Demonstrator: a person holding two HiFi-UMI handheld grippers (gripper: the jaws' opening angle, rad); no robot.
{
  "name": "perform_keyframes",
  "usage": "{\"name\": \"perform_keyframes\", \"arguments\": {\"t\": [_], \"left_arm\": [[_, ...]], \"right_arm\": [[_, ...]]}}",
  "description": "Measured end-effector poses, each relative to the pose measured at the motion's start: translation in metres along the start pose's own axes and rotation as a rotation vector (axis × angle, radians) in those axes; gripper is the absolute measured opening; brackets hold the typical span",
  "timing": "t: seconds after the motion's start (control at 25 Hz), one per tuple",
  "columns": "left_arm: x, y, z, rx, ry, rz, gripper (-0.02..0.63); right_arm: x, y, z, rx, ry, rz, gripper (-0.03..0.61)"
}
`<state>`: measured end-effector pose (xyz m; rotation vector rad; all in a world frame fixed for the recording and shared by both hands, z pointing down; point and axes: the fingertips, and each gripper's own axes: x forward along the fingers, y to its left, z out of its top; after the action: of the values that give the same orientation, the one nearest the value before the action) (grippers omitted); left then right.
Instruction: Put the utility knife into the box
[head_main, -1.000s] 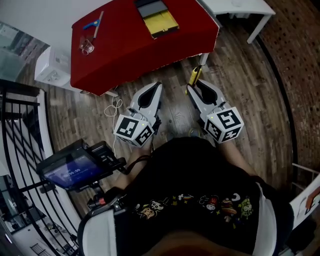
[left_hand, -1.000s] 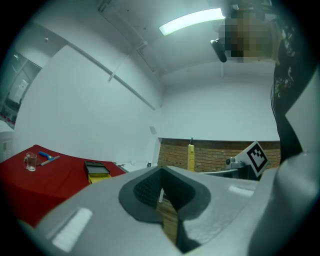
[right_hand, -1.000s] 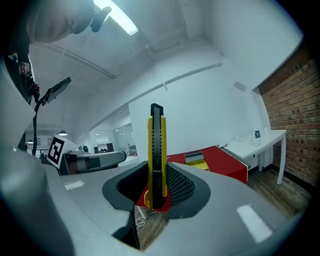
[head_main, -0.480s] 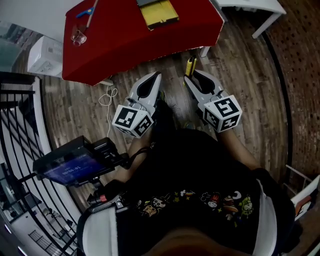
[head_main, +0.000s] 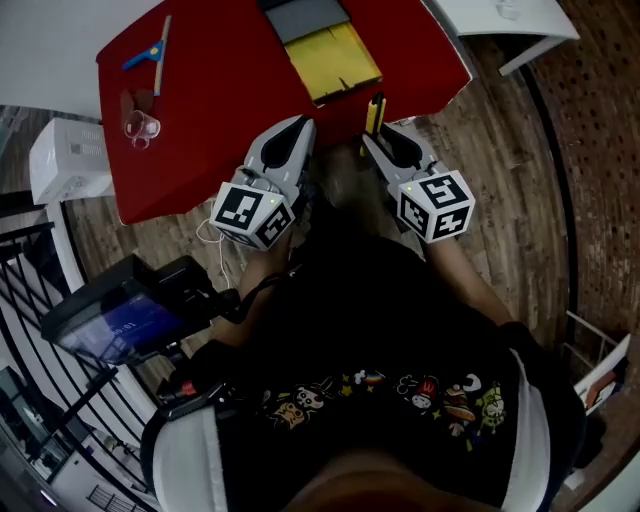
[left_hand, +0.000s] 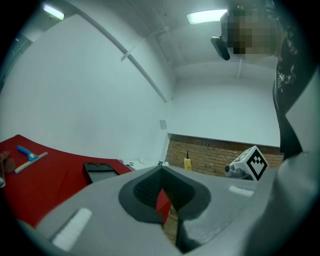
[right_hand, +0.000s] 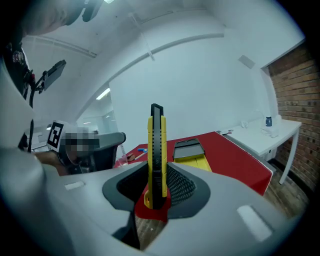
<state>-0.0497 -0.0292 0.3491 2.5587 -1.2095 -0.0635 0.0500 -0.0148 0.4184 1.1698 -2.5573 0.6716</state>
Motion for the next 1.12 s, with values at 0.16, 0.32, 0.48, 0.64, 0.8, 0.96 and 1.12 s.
{"name": "perform_keyframes", "arguments": {"t": [0.16, 0.32, 0.48, 0.64, 0.8, 0.96, 1.12], "left_arm": [[0.008, -0.003, -0.003, 0.021, 0.002, -0.029, 0.005], [0.012, -0.012, -0.003, 0.014, 0.019, -0.046, 0.005], [0.017, -0.016, -0.008, -0.003, 0.022, -0.046, 0.005], [0.032, -0.001, -0.012, -0.011, 0.039, -0.023, 0.005], [0.059, 0.026, -0.011, -0.015, 0.058, 0.020, 0.005], [0.073, 0.059, -0.022, -0.040, 0.072, 0.054, 0.005], [0.081, 0.089, -0.042, -0.059, 0.099, 0.096, 0.005]], "right_arm": [[-0.008, -0.004, 0.000, -0.009, 0.013, -0.032, 0.141], [-0.018, -0.006, -0.001, -0.015, 0.027, -0.052, 0.141], [-0.020, -0.013, 0.002, -0.018, 0.031, -0.061, 0.141], [0.006, -0.029, 0.004, -0.030, 0.066, -0.039, 0.141], [0.047, -0.051, 0.009, -0.030, 0.130, -0.005, 0.141], [0.093, -0.061, 0.002, -0.053, 0.204, 0.019, 0.141], [0.128, -0.072, -0.010, -0.055, 0.257, 0.015, 0.141]]}}
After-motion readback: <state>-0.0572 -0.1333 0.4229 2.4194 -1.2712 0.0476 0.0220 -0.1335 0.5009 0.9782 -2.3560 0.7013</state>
